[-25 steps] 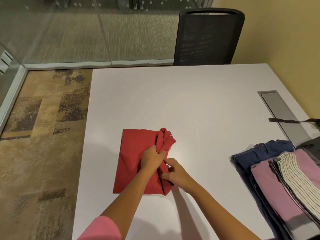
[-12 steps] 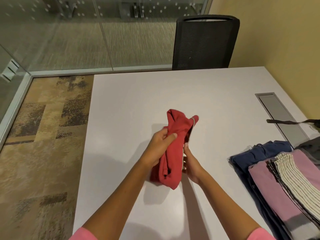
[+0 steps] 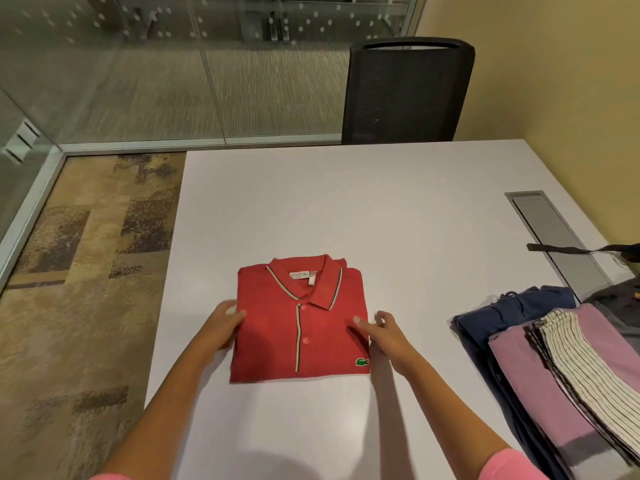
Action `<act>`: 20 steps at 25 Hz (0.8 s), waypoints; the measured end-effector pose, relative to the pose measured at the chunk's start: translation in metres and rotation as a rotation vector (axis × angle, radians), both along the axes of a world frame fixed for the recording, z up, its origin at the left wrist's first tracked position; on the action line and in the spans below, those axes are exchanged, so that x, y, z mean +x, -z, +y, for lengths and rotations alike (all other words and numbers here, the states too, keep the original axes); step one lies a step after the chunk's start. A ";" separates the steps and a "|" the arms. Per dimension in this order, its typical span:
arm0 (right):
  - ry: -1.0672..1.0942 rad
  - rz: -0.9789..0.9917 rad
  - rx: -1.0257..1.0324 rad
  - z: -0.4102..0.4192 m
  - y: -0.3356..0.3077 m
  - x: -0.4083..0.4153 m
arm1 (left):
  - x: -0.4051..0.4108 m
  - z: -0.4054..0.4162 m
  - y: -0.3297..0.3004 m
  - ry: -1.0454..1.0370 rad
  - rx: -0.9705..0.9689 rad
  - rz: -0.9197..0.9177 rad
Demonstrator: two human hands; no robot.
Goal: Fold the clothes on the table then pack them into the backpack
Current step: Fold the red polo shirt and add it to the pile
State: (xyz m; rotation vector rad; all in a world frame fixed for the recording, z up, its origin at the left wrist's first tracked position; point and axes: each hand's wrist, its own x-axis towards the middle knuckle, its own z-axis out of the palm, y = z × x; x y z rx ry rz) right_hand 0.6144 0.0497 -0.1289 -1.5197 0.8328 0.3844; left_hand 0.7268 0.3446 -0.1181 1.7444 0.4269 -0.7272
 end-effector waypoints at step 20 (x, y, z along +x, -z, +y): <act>-0.003 -0.065 -0.216 0.029 0.035 -0.039 | -0.085 0.013 0.058 0.236 0.529 -0.359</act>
